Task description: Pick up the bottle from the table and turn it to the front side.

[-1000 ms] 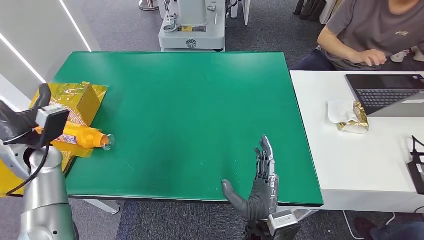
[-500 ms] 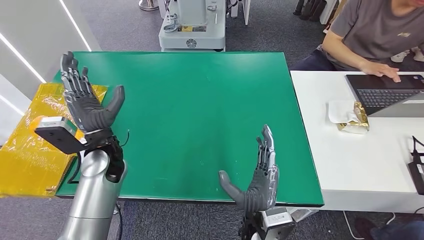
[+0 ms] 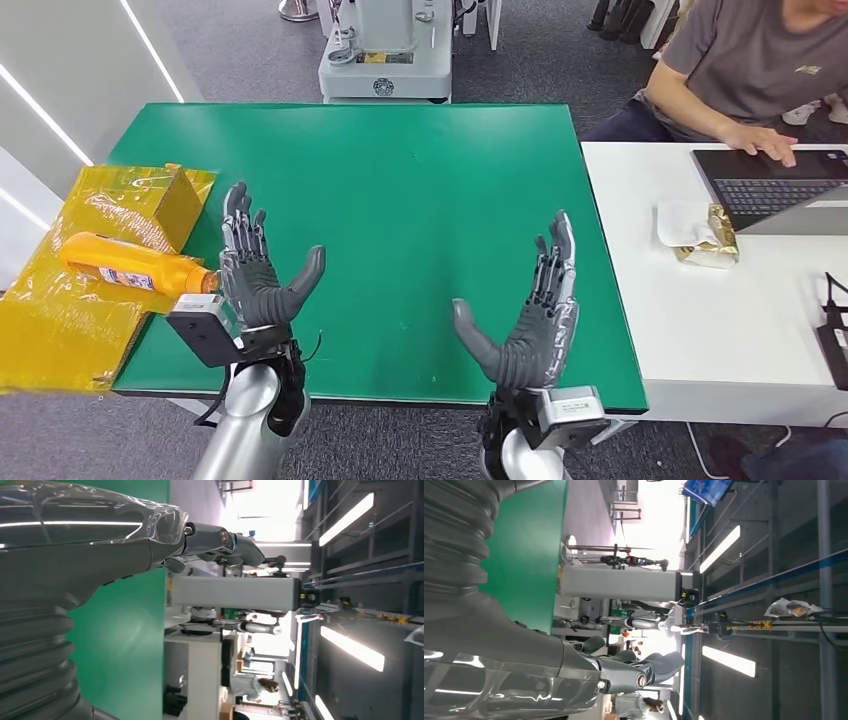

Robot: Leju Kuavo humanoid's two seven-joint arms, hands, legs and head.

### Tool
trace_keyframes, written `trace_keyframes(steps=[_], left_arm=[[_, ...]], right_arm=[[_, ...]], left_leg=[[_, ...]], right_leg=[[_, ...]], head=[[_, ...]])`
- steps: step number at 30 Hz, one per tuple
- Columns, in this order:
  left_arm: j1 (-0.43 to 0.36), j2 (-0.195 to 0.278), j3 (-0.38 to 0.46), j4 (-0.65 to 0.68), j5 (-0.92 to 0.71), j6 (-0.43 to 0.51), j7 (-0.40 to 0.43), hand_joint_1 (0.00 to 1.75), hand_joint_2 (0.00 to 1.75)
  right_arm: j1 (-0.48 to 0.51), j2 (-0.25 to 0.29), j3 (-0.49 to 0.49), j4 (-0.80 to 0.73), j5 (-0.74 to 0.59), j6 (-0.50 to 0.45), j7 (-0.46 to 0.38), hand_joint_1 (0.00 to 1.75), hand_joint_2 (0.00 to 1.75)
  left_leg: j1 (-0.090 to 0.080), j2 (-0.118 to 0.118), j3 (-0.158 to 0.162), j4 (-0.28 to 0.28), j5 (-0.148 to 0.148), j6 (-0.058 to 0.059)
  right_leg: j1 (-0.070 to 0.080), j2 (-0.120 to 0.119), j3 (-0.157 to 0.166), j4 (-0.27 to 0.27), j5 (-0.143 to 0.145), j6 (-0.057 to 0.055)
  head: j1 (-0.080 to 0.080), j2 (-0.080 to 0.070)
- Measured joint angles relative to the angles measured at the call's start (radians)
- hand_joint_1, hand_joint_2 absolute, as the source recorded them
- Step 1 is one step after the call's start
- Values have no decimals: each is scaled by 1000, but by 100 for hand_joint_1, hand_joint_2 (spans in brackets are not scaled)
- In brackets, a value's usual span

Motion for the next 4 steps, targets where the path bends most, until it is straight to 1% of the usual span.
trace_keyframes(steps=[4], left_arm=[[24,-13,0,-9,-14,13,0,0,175]], right_arm=[[-6,2,1,-8,3,-5,0,0,175]], left_leg=[[0,0,0,0,0,0]], right_leg=[[0,0,0,0,0,0]], head=[[0,0]])
